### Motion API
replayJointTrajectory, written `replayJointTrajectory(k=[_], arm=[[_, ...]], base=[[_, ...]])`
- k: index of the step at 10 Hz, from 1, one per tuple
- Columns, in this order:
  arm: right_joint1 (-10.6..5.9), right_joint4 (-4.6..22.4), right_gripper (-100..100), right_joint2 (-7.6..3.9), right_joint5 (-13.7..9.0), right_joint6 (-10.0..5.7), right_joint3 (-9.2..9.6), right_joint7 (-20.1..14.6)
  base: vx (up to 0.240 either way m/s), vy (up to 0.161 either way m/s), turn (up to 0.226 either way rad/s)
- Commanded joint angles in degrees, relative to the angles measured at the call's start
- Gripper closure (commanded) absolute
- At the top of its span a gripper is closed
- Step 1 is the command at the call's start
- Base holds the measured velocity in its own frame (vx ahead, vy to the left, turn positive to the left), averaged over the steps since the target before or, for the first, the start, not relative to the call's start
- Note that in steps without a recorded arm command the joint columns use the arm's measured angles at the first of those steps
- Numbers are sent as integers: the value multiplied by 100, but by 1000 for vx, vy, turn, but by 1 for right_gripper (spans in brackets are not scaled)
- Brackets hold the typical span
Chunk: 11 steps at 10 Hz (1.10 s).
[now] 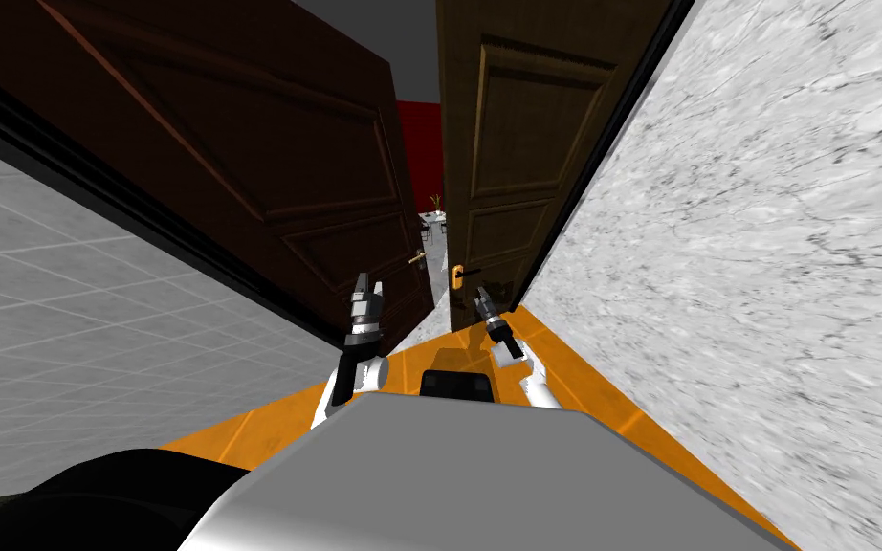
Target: Push the door open
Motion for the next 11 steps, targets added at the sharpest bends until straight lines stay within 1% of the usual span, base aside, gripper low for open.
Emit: replayJointTrajectory(k=[1,4,6,7,8,11], arm=[[-126,215,-100,12,-4,69,85,-4],[-332,613,-100,-11,-25,143,238,-33],[-425,792,-100,-21,-34,177,307,-46],[-390,717,-100,-11,-29,172,284,-37],[-432,789,-100,12,-36,165,255,-24],[-493,898,-100,55,-47,137,200,0]], base=[[131,-152,111],[131,-140,109],[161,-147,79],[72,-68,21],[120,19,38],[197,61,26]])
